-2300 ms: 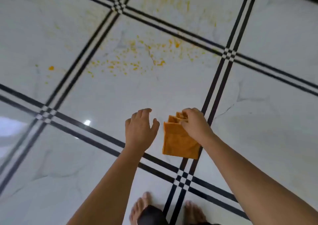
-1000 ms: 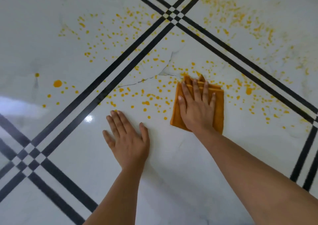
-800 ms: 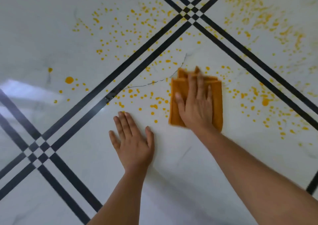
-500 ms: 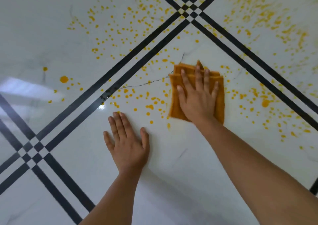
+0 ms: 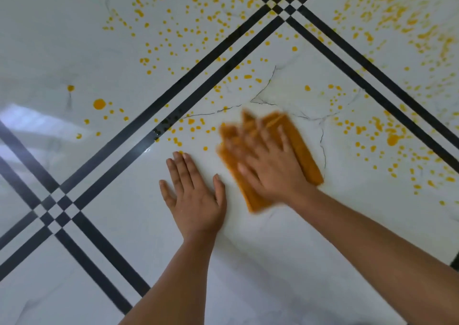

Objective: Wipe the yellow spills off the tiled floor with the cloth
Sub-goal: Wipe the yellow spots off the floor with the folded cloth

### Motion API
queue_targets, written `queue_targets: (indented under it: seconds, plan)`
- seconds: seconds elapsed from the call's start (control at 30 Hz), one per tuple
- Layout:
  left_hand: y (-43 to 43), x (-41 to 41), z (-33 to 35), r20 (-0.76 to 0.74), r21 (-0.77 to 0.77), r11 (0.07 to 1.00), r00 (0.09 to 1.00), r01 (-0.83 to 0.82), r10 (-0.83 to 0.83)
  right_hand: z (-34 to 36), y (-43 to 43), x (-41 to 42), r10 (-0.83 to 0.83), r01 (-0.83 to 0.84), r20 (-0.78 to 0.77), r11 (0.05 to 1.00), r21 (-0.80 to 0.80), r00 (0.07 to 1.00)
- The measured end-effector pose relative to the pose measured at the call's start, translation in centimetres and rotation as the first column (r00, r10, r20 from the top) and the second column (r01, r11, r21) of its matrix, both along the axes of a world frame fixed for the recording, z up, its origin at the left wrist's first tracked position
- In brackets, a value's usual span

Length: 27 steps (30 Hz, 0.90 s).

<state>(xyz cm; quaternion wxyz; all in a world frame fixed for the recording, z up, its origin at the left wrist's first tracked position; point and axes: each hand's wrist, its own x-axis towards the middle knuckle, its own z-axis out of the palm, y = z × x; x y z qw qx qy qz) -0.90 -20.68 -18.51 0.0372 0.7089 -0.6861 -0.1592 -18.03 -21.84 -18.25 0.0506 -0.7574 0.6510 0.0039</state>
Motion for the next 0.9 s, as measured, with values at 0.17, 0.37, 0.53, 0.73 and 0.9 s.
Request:
queue_targets:
  seconds: [0.17,0.37,0.53,0.73,0.9]
  plan:
    - [-0.1,0.1,0.0,0.006,0.015,1.000,1.000,0.009,-0.009,0.3,-2.1,-4.9,-0.223,0.223,-0.005,0.975,-0.017,0.975]
    - [-0.2,1.0,0.9,-0.033,0.049,0.996,0.997,0.070,-0.069,0.0,0.5,-1.1,0.224,-0.223,-0.019,0.974,0.027,0.974]
    - [-3.6,6.4,1.3,0.057,0.012,0.999,0.997,0.052,-0.053,0.6,-4.6,0.1,-0.451,0.448,0.048,0.891,0.069,0.891]
    - [-6.6,10.5,0.8,0.072,0.034,0.997,0.996,-0.063,0.061,-0.1,-4.3,3.1,0.329,-0.330,0.019,0.944,0.029,0.944]
    - [-6.7,11.1,0.2,0.049,0.005,0.998,0.997,-0.062,0.062,0.5,-10.2,8.2,-0.457,0.453,0.058,0.889,0.070,0.887]
